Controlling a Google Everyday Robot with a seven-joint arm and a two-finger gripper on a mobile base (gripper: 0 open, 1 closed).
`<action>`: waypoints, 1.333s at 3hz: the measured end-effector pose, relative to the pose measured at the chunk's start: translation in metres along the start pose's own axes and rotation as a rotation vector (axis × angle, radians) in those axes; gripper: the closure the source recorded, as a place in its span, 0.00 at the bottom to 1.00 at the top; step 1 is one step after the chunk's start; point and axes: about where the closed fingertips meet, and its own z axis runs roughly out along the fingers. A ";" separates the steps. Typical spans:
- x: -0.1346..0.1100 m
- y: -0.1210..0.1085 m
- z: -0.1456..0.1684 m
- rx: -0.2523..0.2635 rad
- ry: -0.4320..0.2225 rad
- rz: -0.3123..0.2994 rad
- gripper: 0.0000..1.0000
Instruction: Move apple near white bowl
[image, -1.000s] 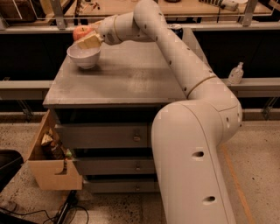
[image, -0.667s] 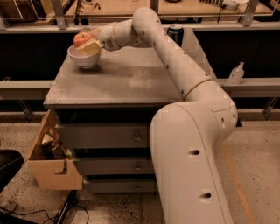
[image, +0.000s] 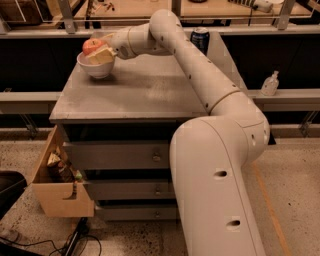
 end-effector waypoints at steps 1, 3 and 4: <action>0.000 0.002 0.003 -0.005 0.000 0.001 0.38; 0.002 0.007 0.012 -0.018 0.001 0.003 0.00; 0.002 0.007 0.012 -0.018 0.001 0.003 0.00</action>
Offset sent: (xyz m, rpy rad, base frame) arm -0.0007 0.0032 -0.0016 -0.0003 0.0024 0.0042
